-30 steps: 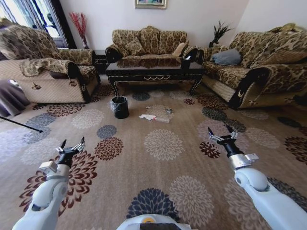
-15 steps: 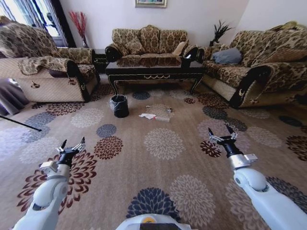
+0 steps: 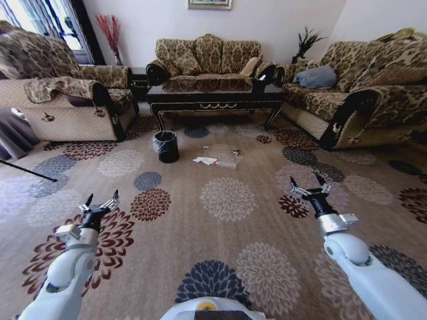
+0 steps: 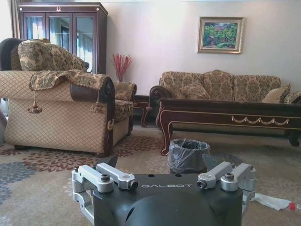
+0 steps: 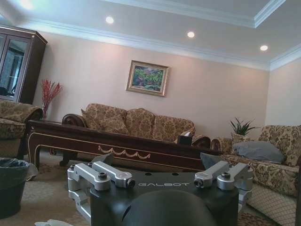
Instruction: Move to the front of the table and pick up the trash from the floor, then place it into the trash bin.
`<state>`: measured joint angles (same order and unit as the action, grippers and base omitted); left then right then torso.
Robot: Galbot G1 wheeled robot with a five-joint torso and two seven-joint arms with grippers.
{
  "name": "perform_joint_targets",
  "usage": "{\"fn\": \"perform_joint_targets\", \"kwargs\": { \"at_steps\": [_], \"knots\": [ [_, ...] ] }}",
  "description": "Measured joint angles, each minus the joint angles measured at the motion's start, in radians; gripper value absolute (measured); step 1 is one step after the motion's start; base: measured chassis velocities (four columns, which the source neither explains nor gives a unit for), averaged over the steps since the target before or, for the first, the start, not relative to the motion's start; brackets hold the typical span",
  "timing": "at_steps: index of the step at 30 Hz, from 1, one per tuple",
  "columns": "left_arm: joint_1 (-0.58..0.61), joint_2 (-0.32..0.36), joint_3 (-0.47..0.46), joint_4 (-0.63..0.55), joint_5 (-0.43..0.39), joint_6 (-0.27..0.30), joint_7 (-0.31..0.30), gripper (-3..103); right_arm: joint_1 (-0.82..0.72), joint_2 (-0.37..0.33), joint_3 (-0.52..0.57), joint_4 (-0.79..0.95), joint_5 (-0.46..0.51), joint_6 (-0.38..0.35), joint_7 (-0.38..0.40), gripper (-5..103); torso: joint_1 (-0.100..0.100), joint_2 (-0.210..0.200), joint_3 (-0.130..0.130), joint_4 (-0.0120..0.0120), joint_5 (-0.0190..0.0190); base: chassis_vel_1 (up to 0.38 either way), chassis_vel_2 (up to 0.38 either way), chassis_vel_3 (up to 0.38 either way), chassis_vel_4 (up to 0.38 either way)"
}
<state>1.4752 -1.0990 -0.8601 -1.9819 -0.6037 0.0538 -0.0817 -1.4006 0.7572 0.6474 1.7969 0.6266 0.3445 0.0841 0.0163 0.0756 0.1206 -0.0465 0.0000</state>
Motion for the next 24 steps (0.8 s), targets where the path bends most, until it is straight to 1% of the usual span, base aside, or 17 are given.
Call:
{"fn": "perform_joint_targets", "kwargs": {
  "at_steps": [6, 9, 13, 15, 17, 21, 24],
  "knots": [
    [0.006, 0.000, -0.007, -0.014, 0.000, 0.000, 0.000, 100, 0.000, 0.007, -0.002, 0.000, -0.003, 0.000, 0.001, 100, 0.001, 0.003, 0.002, 0.0000, 0.0000, -0.022, 0.024, 0.014, -0.019],
    [0.007, 0.000, -0.009, -0.018, 0.001, 0.000, -0.002, 100, 0.001, 0.008, -0.004, -0.001, -0.004, 0.000, 0.001, 100, 0.001, 0.004, 0.002, -0.0001, -0.0001, -0.129, 0.126, 0.122, -0.122],
    [0.008, -0.001, -0.011, -0.026, -0.001, 0.000, -0.006, 100, 0.002, 0.010, -0.005, -0.002, -0.005, 0.001, 0.002, 100, 0.001, 0.005, 0.004, 0.0004, 0.0003, -0.169, 0.183, 0.172, -0.184],
    [0.008, -0.001, -0.011, -0.029, -0.003, 0.000, -0.006, 100, 0.002, 0.010, -0.005, -0.002, -0.006, 0.002, 0.002, 100, 0.002, 0.005, 0.004, 0.0004, 0.0003, -0.248, 0.234, 0.211, -0.213],
    [0.009, -0.002, -0.011, -0.031, -0.005, -0.001, -0.006, 100, 0.001, 0.011, -0.005, -0.002, -0.007, 0.003, 0.002, 100, 0.002, 0.005, 0.004, 0.0000, -0.0005, -0.251, 0.220, 0.242, -0.225],
    [0.011, -0.005, -0.011, -0.039, -0.010, -0.002, -0.007, 100, -0.001, 0.014, -0.005, -0.002, -0.010, 0.007, 0.002, 100, 0.002, 0.006, 0.005, 0.0000, 0.0002, -0.292, 0.259, 0.286, -0.275],
    [0.014, -0.006, -0.011, -0.041, -0.011, -0.003, -0.007, 100, -0.002, 0.019, -0.005, -0.004, -0.015, 0.010, 0.002, 100, 0.002, 0.007, 0.005, -0.0001, -0.0003, -0.344, 0.331, 0.325, -0.303]
  ]
}}
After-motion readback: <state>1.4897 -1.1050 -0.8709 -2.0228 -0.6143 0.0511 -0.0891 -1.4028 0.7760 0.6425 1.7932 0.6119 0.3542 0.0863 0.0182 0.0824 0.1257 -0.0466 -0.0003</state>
